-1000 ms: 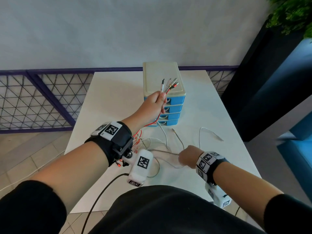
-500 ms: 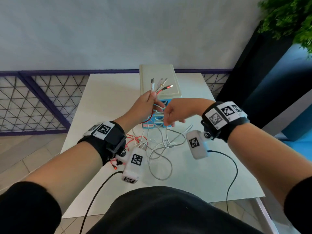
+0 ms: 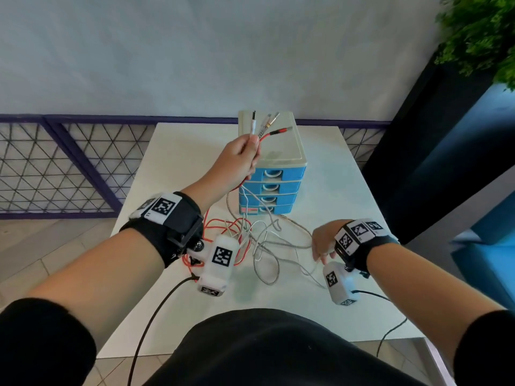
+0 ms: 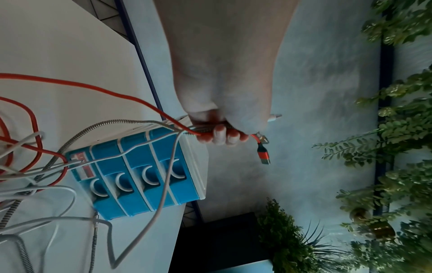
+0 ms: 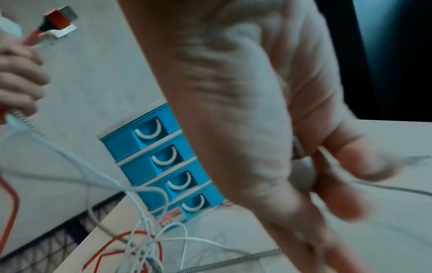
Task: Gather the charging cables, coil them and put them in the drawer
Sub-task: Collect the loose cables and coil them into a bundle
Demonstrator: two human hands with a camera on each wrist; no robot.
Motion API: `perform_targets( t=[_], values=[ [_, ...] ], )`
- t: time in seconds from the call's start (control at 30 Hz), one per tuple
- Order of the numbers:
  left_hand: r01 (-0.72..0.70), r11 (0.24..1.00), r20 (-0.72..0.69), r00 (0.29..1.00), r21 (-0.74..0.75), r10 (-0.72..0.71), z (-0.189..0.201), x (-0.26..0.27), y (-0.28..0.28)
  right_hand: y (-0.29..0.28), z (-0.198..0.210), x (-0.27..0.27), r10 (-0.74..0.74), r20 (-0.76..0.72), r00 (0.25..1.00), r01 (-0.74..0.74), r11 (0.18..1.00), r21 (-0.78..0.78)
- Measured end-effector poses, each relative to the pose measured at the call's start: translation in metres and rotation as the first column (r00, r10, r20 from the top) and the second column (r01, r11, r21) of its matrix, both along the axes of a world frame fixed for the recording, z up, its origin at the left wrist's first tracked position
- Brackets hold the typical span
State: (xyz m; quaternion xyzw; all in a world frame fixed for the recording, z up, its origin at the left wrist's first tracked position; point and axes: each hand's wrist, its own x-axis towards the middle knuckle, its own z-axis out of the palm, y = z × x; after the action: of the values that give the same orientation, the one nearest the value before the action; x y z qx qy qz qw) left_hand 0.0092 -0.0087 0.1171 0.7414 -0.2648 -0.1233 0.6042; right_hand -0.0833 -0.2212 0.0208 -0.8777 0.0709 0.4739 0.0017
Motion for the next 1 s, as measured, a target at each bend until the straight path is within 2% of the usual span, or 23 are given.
perform_targets(
  t=[0.07, 0.13, 0.2, 0.3, 0.43, 0.5, 0.7, 0.83, 1.0],
  values=[
    [0.067, 0.996, -0.062, 0.996, 0.055, -0.064, -0.007, -0.002, -0.002, 0.004, 0.013, -0.001, 0.012, 0.023, 1.000, -0.014, 0.997, 0.082],
    [0.134, 0.974, -0.100, 0.988, 0.182, -0.117, -0.018, -0.005, -0.008, 0.006, 0.028, 0.005, -0.020, 0.113, 0.993, -0.001, 0.982, 0.187],
    [0.173, 0.924, -0.117, 0.983, 0.341, -0.141, -0.031, -0.010, -0.017, 0.005, 0.039, 0.010, -0.056, 0.216, 0.975, -0.006, 0.962, 0.274],
    [0.257, 0.866, -0.232, 0.958, 0.428, -0.169, -0.053, -0.022, -0.027, 0.005, 0.050, 0.018, -0.113, 0.323, 0.940, -0.010, 0.935, 0.354],
    [0.320, 0.719, -0.208, 0.947, 0.617, -0.243, -0.073, -0.032, -0.030, 0.007, 0.059, 0.017, -0.132, 0.371, 0.919, -0.023, 0.922, 0.386],
    [0.392, 0.681, -0.278, 0.920, 0.618, -0.277, -0.084, -0.034, -0.033, 0.006, 0.060, 0.013, -0.158, 0.384, 0.910, -0.015, 0.912, 0.410],
    [0.533, 0.687, -0.422, 0.837, 0.493, -0.347, -0.102, -0.044, -0.044, 0.002, 0.063, 0.005, -0.237, 0.425, 0.874, 0.014, 0.884, 0.466],
    [0.494, 0.702, -0.384, 0.864, 0.513, -0.327, -0.103, -0.046, -0.047, -0.002, 0.064, 0.001, -0.276, 0.406, 0.871, 0.042, 0.866, 0.498],
    [0.438, 0.621, -0.233, 0.893, 0.650, -0.385, -0.102, -0.043, -0.045, -0.003, 0.069, -0.003, -0.273, 0.298, 0.915, 0.088, 0.855, 0.512]
  ],
)
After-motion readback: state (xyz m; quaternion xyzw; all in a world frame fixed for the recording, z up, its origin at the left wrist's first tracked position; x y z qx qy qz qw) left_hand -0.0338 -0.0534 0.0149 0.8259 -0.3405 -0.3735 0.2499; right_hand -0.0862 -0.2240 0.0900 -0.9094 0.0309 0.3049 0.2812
